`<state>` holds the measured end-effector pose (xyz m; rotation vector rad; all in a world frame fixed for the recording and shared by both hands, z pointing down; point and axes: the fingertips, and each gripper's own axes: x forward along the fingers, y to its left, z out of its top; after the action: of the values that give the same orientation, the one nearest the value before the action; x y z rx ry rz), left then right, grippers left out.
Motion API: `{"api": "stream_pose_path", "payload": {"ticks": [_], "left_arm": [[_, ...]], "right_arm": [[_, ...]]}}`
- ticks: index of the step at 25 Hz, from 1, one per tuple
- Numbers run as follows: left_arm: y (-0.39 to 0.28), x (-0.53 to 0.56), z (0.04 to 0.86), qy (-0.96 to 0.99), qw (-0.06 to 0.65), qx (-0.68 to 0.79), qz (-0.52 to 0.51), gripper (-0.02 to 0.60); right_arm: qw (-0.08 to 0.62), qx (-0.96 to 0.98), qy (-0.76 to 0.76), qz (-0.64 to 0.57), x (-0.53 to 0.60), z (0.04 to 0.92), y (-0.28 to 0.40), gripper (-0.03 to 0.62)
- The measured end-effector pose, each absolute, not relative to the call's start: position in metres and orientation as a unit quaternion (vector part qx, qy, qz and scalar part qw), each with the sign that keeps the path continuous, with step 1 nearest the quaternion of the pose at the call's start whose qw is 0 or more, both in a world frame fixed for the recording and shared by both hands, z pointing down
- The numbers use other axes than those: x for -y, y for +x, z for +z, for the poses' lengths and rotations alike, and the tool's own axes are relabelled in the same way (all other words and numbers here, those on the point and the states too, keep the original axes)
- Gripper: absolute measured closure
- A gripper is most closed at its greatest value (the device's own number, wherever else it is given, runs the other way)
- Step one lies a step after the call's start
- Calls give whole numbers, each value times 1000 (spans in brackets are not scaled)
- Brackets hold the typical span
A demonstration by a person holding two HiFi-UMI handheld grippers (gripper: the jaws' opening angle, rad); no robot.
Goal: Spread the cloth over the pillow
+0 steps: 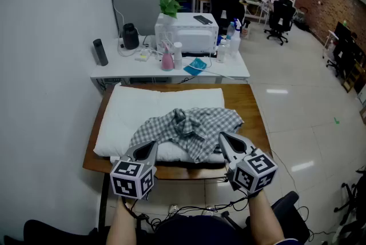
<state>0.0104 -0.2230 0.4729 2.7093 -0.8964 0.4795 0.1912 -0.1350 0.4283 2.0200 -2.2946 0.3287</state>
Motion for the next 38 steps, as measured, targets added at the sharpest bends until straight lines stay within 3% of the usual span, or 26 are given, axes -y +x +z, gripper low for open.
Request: {"api": "stream_pose_path", "payload": {"ticks": [9,12,20,30,31,32,33,38], "left_arm": [[-27,232,544,895,129,360,231,564],[-42,240,566,876,129,393,246,458],[-85,269,602,826,129,484,260,316],[-99,297,647,811,170,478,292,318],[-100,296,649,812,180,470,295,379],[-100,295,648,815,189,462,294,502],[-99,295,642,820,194,457,287,571],[-86,301,586,852,168,439,229,571]], "right_arm": [[42,759,637,124,145,447,168,582],[45,762,634,125,146,447,165,582],[58,760,635,127,147,450,163,582],[66,756,639,122,151,447,163,582],[66,755,641,122,151,446,164,582],[65,754,643,121,150,445,164,582],[63,752,645,121,150,445,165,582],[58,748,651,120,147,444,172,582]]}}
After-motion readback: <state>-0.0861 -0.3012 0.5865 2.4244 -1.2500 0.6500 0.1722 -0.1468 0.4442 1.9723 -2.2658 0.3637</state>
